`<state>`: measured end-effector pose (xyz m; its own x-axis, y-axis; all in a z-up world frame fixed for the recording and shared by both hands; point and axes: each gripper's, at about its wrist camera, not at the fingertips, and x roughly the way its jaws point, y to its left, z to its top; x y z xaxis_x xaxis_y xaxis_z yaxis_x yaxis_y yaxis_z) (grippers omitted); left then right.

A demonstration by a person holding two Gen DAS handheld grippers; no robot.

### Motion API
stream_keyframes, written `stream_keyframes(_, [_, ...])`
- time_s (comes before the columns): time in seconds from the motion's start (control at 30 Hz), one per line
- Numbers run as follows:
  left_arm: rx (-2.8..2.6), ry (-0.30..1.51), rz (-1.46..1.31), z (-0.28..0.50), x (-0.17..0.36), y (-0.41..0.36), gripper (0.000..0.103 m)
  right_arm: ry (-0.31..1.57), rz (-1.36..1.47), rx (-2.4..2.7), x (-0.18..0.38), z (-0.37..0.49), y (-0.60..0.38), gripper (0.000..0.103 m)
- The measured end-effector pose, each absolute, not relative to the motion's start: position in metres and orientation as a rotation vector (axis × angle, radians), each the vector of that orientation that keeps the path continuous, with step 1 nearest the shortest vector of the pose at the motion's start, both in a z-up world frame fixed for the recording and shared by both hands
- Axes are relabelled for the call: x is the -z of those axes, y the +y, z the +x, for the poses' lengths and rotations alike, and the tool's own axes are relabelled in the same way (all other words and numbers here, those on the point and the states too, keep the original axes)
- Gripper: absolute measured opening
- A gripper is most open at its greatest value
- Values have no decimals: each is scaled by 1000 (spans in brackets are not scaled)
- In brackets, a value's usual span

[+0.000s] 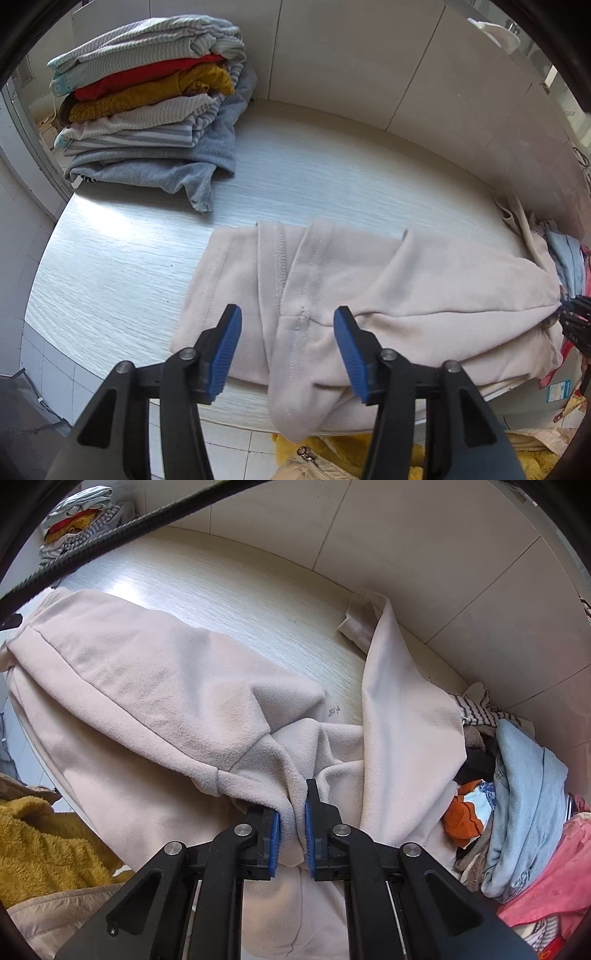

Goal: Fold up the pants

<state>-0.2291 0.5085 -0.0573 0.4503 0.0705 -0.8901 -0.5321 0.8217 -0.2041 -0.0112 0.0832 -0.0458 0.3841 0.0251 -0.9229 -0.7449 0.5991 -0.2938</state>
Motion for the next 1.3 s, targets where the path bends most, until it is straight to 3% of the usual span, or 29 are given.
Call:
stream_keyframes(0.07, [-384, 1071, -526, -229, 66, 510, 53, 1085, -798, -558, 49, -11, 83, 11])
stream_keyframes(0.13, [-372, 1066, -537, -231, 68, 506, 37, 1096, -803, -555, 53, -10, 84, 11])
stream_keyframes(0.17, [-359, 1059, -536, -231, 67, 502, 22, 1100, -803, -552, 55, -10, 84, 11])
stream_keyframes(0.47, [-320, 1048, -510, -234, 68, 483, 21, 1125, -799, -545, 67, 1, 87, 11])
stream_keyframes(1.07, [-353, 1020, -528, -208, 82, 505, 35, 1123, -790, -514, 73, 1, 86, 11])
stream_keyframes(1.13, [-365, 1024, -503, -203, 83, 507, 27, 1118, -795, -514, 73, -1, 87, 11])
stream_keyframes(1.17, [-362, 1023, -502, -203, 80, 506, 16, 1116, -791, -515, 71, -3, 88, 11])
stream_keyframes(1.3, [-286, 973, -575, -211, 62, 505, 11, 1098, -734, -525, 57, -6, 83, 11])
